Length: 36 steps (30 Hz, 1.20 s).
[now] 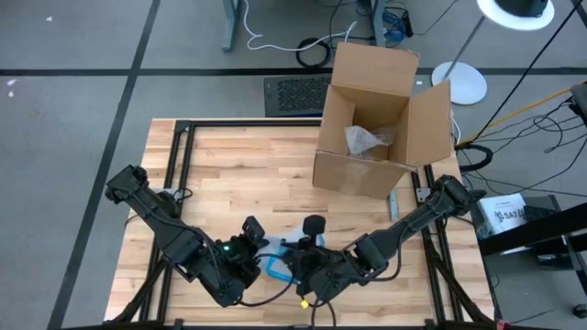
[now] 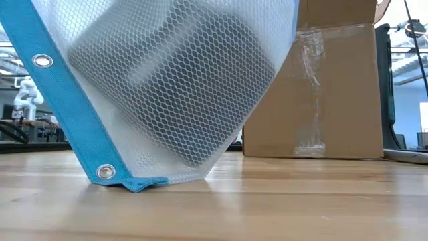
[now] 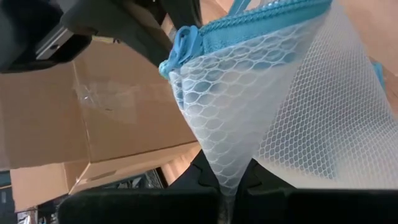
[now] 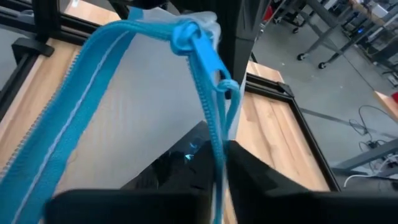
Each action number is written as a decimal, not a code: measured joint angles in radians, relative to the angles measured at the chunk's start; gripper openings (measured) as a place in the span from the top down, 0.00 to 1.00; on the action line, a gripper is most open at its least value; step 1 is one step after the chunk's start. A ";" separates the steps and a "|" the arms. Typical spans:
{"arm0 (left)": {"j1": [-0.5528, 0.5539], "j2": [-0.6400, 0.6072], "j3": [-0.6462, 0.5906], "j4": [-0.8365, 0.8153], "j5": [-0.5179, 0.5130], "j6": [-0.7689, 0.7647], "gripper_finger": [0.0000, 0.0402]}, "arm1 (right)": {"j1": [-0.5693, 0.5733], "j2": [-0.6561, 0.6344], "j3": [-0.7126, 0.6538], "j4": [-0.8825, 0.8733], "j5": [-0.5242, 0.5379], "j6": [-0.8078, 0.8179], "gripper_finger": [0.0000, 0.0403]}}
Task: Unpack boxes
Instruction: Close the transparent zip bag
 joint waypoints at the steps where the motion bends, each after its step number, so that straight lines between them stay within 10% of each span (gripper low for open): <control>1: 0.000 0.000 0.000 0.000 0.000 0.000 1.00 | 0.001 0.000 0.000 0.000 0.000 -0.006 0.97; 12: 0.003 0.001 0.005 0.031 0.022 -0.172 0.98 | 0.012 0.000 0.000 0.014 0.027 -0.025 1.00; 36: 0.080 0.000 0.195 0.070 0.388 -0.473 0.59 | 0.015 -0.028 0.002 0.012 0.027 -0.066 1.00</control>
